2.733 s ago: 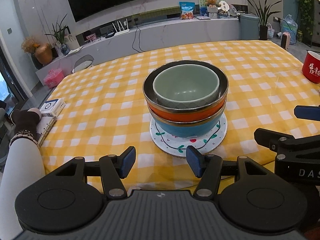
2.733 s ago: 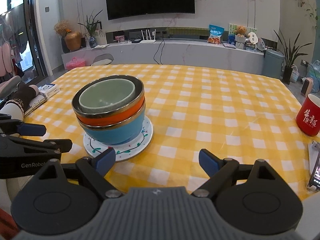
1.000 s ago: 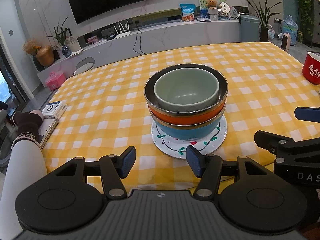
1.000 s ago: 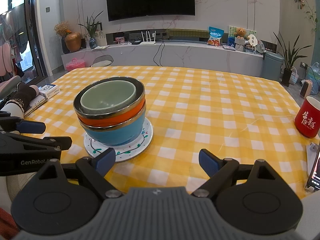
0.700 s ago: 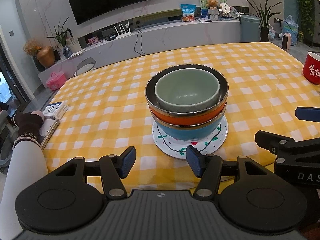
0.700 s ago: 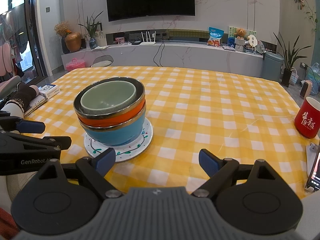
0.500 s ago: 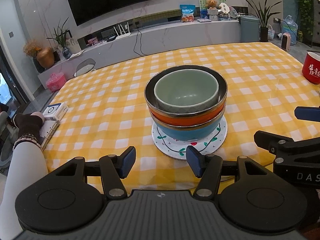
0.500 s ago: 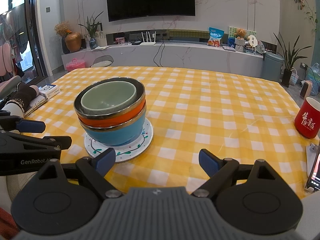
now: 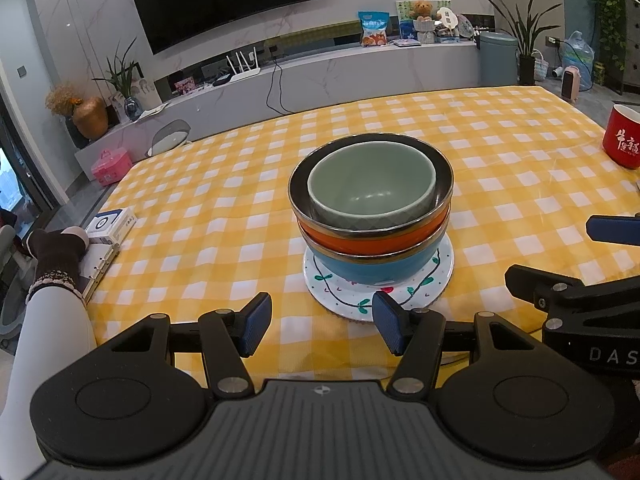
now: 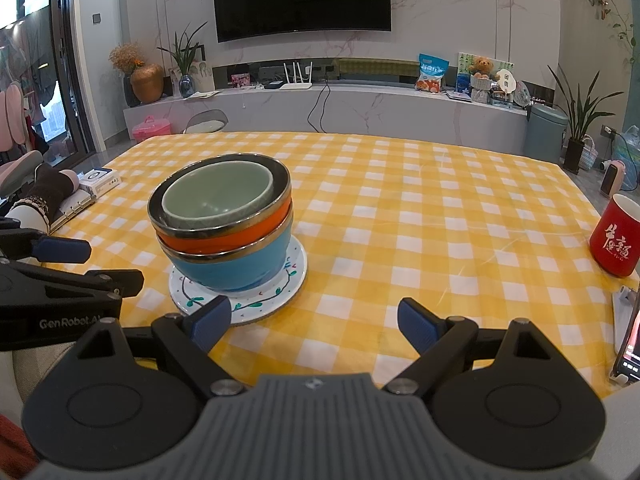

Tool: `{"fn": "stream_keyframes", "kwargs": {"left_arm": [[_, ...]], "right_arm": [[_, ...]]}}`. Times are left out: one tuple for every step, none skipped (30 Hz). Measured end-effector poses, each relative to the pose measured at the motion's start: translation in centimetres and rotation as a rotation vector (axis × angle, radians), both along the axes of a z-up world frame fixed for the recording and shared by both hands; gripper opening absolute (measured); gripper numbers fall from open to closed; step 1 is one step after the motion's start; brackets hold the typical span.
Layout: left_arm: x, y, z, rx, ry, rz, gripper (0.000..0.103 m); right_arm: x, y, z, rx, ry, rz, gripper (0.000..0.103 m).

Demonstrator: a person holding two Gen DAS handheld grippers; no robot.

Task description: Organize plates and bowls

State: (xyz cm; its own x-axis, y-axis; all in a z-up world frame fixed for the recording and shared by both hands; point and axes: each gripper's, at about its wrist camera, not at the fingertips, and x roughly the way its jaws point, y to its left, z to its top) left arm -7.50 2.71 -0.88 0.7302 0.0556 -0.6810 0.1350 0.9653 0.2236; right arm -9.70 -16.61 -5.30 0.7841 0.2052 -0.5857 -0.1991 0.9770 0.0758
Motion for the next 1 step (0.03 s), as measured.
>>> {"fn": "stream_keyframes", "kwargs": {"left_arm": [[0.03, 0.01, 0.04, -0.002, 0.001, 0.002, 0.068]], "right_arm": [[0.02, 0.00, 0.01, 0.000, 0.001, 0.000, 0.089]]}}
